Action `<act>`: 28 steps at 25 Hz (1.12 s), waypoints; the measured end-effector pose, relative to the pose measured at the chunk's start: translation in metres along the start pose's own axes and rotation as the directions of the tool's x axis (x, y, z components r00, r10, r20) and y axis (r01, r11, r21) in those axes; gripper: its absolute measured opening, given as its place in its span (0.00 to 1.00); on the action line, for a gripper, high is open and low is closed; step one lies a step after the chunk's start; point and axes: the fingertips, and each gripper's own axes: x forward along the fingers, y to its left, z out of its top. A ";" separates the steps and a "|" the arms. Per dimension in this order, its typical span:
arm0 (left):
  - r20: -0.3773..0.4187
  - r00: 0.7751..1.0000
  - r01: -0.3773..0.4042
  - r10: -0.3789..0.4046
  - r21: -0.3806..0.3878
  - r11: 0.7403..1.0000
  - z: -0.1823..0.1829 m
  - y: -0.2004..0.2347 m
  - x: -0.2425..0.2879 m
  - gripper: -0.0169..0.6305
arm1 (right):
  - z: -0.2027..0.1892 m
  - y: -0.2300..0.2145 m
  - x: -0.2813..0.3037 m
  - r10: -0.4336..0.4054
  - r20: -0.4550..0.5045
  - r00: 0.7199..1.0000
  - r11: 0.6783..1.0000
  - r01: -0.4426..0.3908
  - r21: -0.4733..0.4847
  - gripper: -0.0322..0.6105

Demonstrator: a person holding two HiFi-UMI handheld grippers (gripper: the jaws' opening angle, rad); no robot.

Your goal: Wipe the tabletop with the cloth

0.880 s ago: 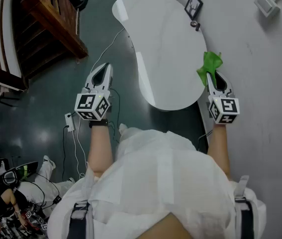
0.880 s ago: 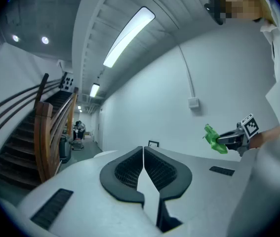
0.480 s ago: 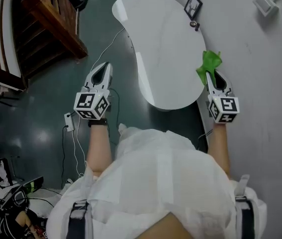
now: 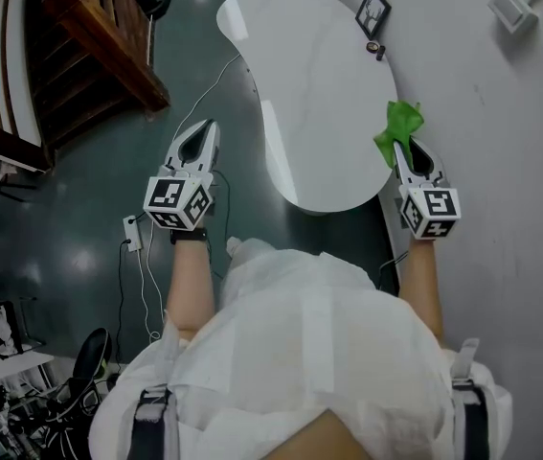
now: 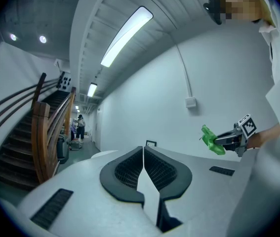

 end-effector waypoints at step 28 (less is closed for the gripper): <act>-0.111 0.984 0.122 -0.137 -0.130 0.984 -0.088 0.126 0.209 0.05 | -0.037 0.094 0.352 0.305 -0.242 0.921 0.951 -0.309 0.025 0.18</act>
